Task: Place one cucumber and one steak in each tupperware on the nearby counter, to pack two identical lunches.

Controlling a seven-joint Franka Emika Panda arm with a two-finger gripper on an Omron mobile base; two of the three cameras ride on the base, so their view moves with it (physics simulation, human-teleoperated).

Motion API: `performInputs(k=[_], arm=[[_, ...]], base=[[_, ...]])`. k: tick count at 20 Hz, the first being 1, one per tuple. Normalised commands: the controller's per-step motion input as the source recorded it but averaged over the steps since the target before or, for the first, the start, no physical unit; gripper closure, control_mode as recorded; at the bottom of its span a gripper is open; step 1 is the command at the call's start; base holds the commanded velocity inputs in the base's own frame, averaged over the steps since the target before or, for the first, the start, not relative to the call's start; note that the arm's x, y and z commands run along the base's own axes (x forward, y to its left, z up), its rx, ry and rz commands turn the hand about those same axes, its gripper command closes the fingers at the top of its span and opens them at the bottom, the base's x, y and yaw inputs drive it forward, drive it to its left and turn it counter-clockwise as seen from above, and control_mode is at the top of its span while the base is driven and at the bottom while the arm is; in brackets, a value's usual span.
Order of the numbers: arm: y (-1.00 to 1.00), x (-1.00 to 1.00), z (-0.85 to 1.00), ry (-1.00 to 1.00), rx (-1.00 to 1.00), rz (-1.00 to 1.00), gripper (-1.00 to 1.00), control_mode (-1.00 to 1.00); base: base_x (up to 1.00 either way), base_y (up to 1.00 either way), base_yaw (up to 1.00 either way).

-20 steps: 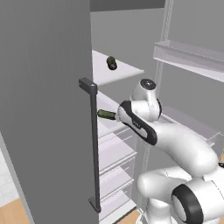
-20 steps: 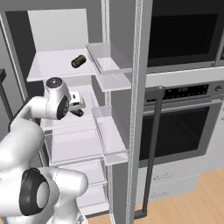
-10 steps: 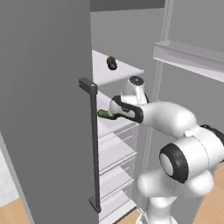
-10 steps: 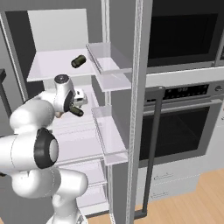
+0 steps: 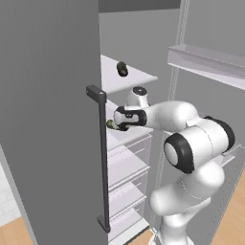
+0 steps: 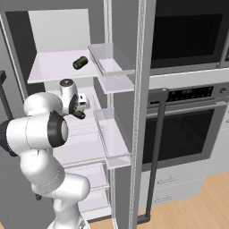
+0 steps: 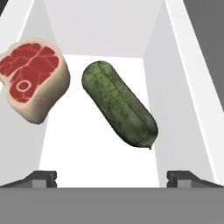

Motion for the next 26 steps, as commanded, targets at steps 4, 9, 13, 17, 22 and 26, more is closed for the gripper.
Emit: performInputs(k=[4,9,13,17,22,26], arm=[[0.02,0.59,-0.24,0.0,0.0,0.0,-1.0,-1.0],[0.0,0.33,-0.34,0.0,0.0,0.0,-1.0,-1.0],[0.01,0.39,-0.27,0.0,0.0,0.0,-1.0,-1.0],[0.03,0.12,-0.37,0.0,-0.03,0.0,1.0,-1.0],[0.0,0.06,-0.23,0.0,-0.03,0.0,1.0,-1.0],[0.0,-0.7,0.02,-0.01,0.0,0.0,1.0,-1.0]], base=[[0.0,0.0,0.0],[0.0,0.0,0.0],[0.0,0.0,0.0],[0.0,0.0,0.0],[0.0,0.0,0.0],[0.0,0.0,0.0]])
